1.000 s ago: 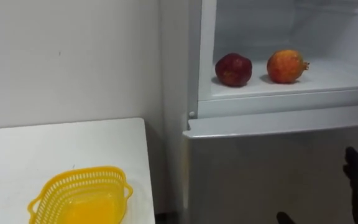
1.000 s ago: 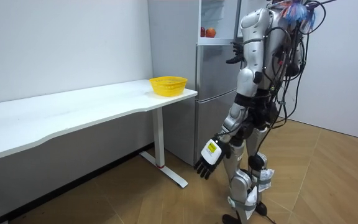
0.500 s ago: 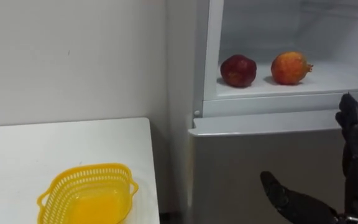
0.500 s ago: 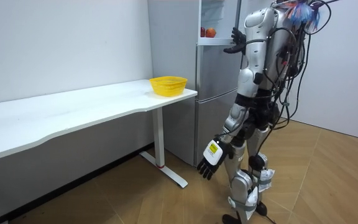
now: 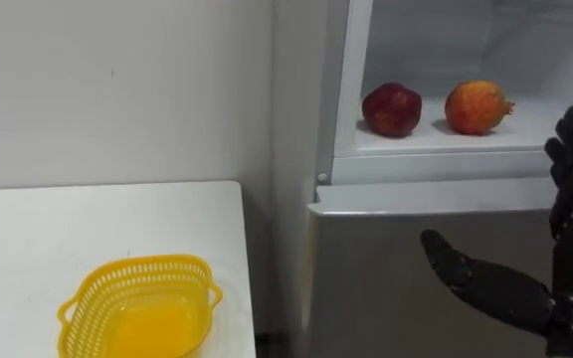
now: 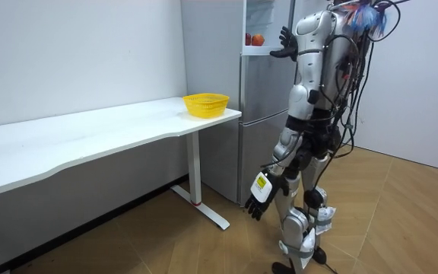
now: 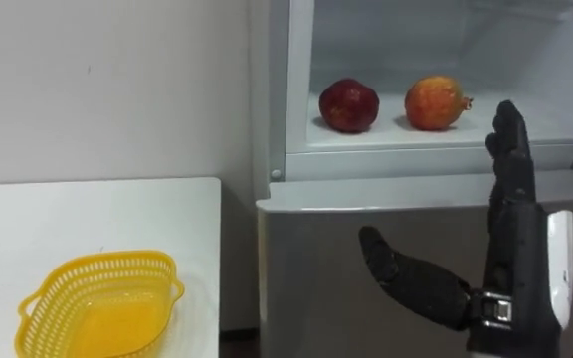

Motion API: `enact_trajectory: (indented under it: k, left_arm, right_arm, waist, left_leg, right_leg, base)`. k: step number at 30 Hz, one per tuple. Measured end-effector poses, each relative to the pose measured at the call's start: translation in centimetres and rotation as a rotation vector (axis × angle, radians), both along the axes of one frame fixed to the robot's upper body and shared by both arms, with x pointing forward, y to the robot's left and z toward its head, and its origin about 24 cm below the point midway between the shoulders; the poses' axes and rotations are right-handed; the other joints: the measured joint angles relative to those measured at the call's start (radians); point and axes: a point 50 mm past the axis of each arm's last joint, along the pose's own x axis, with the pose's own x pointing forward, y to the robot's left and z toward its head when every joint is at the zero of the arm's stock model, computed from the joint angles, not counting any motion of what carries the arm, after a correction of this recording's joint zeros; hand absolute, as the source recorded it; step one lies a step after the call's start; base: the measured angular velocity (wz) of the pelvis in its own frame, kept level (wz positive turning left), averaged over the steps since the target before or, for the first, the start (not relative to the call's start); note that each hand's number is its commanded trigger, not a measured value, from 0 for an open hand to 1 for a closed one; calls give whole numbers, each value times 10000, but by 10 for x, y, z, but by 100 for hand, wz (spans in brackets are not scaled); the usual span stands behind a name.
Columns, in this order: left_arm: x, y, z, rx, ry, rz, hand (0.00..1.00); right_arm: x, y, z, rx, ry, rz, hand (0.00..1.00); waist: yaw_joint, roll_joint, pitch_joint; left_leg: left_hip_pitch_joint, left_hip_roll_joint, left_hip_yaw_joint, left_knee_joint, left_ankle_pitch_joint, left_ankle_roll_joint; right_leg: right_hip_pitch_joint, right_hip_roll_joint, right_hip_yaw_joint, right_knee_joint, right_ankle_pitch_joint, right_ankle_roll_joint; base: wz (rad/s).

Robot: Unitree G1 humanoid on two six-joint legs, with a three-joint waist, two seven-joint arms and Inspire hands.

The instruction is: Retrieve from the upper fridge

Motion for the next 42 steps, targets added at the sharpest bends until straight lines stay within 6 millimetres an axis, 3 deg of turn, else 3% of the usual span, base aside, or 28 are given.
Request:
enact_trajectory:
  k: [7,16,26,33,36,42]
  left_arm:
    - [-2,4,1,96,257,-210,0]
    - [1,6,1,-82,457,-152,0]
    - [4,12,3,-86,320,-43,0]
    - [8,13,4,-107,341,9,0]
    - [12,15,5,-69,193,18,0]
    - [13,16,7,-252,290,-176,0]
  right_arm:
    - [12,-19,26,-102,-972,-549,0]
    - [34,-20,44,285,-1258,-314,0]
    - [56,-48,52,602,-660,-813,0]
    - [72,-55,48,746,120,-1133,0]
    - [80,-58,49,717,415,-1239,0]
    - [91,-68,53,360,854,-1439,0]
  waist:
    - [230,-175,-72]
    - [255,-138,-50]
    - [539,-278,-45]
    - [677,-421,-73]
    - [649,-510,-15]
    - [741,-527,-23]
  left_leg:
    - [24,-3,-180,34,0,0]
    - [14,-16,-406,103,1,-1]
    - [-55,-70,-498,93,11,11]
    - [-90,-72,-563,221,11,12]
    - [-185,-70,-729,289,11,12]
    - [-330,-94,-972,373,11,12]
  right_leg:
    - [193,2,-100,-166,21,-9]
    - [278,-59,-396,-134,29,-20]
    - [255,-136,-565,-142,22,-9]
    - [254,-164,-708,-132,23,-9]
    - [250,-207,-1102,-141,24,-10]
    - [272,-249,-1388,-138,25,-12]
  base:
    - [7]
    - [7]
    - [2]
    - [2]
    - [15]
    - [11]
